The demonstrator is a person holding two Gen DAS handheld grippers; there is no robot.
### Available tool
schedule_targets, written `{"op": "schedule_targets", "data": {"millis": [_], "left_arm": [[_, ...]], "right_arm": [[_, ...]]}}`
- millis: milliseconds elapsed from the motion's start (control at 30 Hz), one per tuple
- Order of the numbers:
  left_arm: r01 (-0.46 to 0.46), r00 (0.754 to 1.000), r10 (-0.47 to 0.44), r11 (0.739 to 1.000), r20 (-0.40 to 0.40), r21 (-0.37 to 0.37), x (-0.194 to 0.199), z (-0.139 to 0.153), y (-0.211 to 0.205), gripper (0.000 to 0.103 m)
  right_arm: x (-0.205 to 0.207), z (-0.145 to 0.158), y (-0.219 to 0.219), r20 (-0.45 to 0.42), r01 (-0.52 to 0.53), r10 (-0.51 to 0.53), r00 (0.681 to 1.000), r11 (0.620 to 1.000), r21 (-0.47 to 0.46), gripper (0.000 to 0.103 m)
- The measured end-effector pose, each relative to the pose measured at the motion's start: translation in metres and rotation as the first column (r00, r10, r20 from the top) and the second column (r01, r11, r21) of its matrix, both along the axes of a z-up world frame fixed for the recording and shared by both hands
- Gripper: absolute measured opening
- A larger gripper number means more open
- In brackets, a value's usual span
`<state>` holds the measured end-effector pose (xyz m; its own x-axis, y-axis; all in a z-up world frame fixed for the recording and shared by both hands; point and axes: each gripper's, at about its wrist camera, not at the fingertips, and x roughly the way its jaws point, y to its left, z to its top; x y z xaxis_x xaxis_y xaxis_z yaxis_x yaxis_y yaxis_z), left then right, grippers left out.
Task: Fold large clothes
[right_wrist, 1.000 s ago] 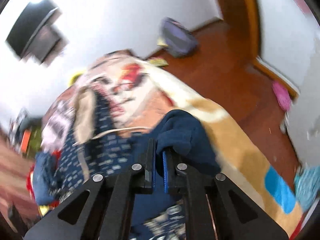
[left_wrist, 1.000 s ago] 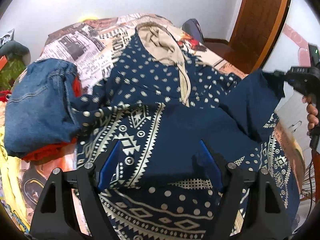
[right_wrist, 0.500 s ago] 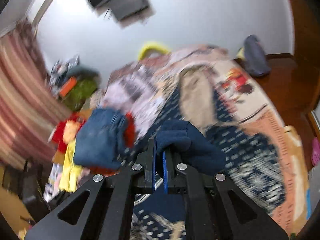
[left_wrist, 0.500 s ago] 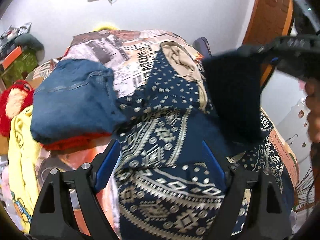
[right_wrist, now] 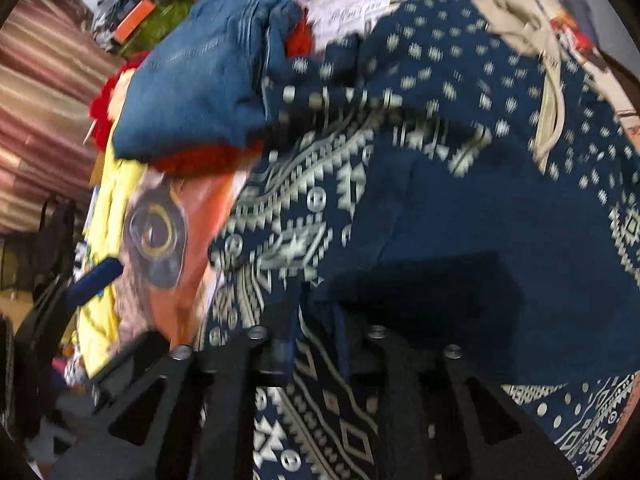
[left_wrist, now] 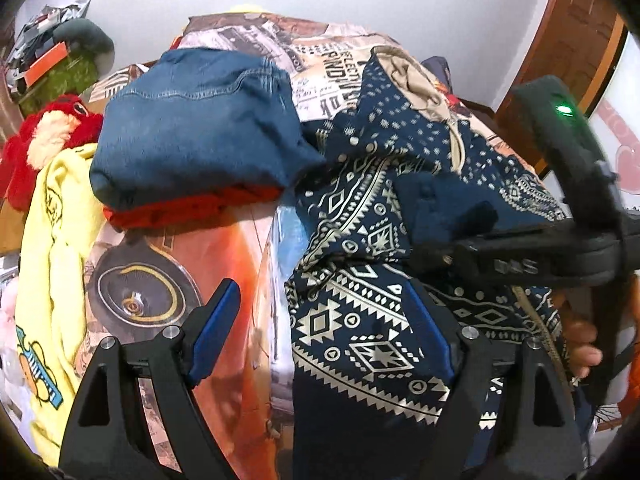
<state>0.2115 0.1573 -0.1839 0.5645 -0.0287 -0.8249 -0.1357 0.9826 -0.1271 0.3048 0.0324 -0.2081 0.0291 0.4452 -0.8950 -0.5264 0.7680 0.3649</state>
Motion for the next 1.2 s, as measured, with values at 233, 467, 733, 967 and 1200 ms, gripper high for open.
{"op": "schedule_targets", "data": {"millis": [233,467,733,967,1200], "left_arm": [[0.041,0.999,-0.040,0.999,-0.006,0.021,0.015,-0.001,-0.024,0.082],[0.154,0.988,-0.151,0.985,-0.043,0.083,0.046,-0.013,-0.076,0.082],[0.224,0.972,-0.198,0.942,-0.124,0.248,0.094,-0.051,-0.120,0.082],[0.158,0.987,-0.146,0.961,-0.067,0.225,0.109,-0.036,-0.110,0.017],[0.061,0.994,-0.063,0.998,0.088,0.023,0.091,0.014,-0.063,0.013]], "right_arm": [[-0.007,0.033,-0.053,0.124,0.013,-0.012,0.992,1.000,-0.002,0.046],[0.005,0.054,-0.129,0.318,0.151,-0.127,0.939,0.987,-0.049,0.059],[0.044,0.039,-0.219,0.308,0.398,-0.368,0.877,0.916,-0.039,0.060],[0.055,0.019,-0.256,0.216,0.496,-0.482,0.849,0.868,-0.012,0.060],[0.055,0.026,-0.245,0.271,0.476,-0.463,0.844,0.879,0.017,0.060]]}}
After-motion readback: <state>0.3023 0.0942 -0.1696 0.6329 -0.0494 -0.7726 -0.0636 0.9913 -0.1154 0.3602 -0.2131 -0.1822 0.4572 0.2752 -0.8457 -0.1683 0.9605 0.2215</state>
